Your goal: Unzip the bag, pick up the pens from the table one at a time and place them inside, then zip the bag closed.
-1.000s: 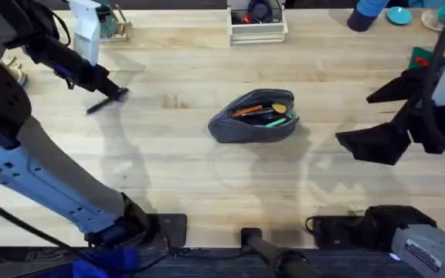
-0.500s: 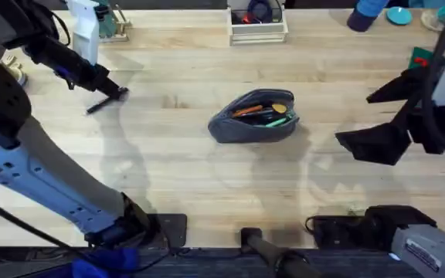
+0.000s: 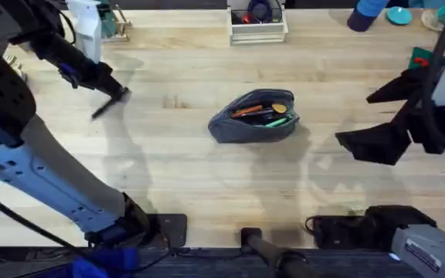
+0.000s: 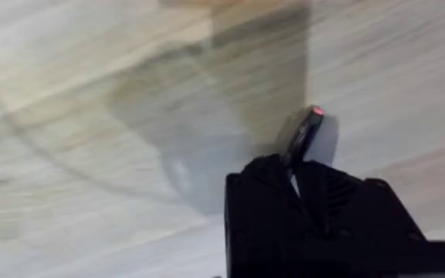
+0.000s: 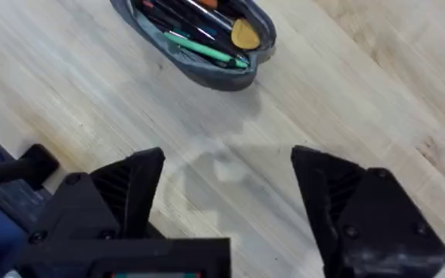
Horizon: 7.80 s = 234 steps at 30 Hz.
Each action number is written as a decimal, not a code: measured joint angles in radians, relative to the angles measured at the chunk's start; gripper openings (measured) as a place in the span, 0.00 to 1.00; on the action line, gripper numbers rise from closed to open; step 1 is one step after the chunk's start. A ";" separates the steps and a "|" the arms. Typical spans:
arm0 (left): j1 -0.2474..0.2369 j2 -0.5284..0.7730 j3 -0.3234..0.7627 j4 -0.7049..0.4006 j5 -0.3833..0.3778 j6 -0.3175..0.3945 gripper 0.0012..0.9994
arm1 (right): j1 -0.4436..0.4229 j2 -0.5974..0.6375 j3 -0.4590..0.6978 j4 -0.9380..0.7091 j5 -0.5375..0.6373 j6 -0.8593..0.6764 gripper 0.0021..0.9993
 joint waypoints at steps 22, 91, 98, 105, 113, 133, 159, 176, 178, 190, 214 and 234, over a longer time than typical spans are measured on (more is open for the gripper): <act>-0.177 -0.334 0.013 -0.172 0.082 -0.206 0.04 | 0.000 0.000 0.000 0.000 0.000 0.000 1.00; -1.033 -0.288 0.018 0.007 0.265 -0.302 0.04 | 0.000 0.000 0.000 0.000 0.000 0.000 1.00; -1.033 -0.281 0.019 -0.049 0.226 -0.269 0.04 | 0.000 0.000 0.000 0.000 0.000 0.000 1.00; -1.033 -0.225 0.019 -0.059 0.216 -0.258 0.04 | 0.000 0.000 0.000 0.000 0.000 0.000 1.00; -1.033 -0.206 0.019 -0.068 0.208 -0.250 0.27 | 0.000 0.000 0.000 0.000 0.000 0.000 1.00; -1.036 -0.206 0.019 -0.082 0.210 -0.247 1.00 | 0.000 0.000 0.000 0.000 0.000 0.000 1.00; -1.036 -0.206 0.020 -0.140 0.210 -0.244 1.00 | 0.000 0.000 0.000 0.000 0.000 0.000 1.00; -1.044 -0.536 0.026 -0.266 0.208 -0.118 1.00 | 0.000 0.000 0.000 0.000 0.000 0.000 1.00; -1.043 -0.558 0.026 -0.293 0.208 -0.105 1.00 | 0.000 0.000 0.000 0.000 0.000 0.000 1.00; -0.959 -0.732 0.026 -0.434 0.205 -0.076 1.00 | 0.000 0.000 0.000 0.000 0.000 0.000 1.00; -0.752 -1.107 -0.424 -0.325 0.209 -0.035 1.00 | 0.000 0.000 0.000 0.000 0.000 0.000 1.00; -0.635 -1.090 -0.600 -0.169 0.343 0.199 1.00 | 0.000 0.000 0.000 0.000 0.000 0.000 1.00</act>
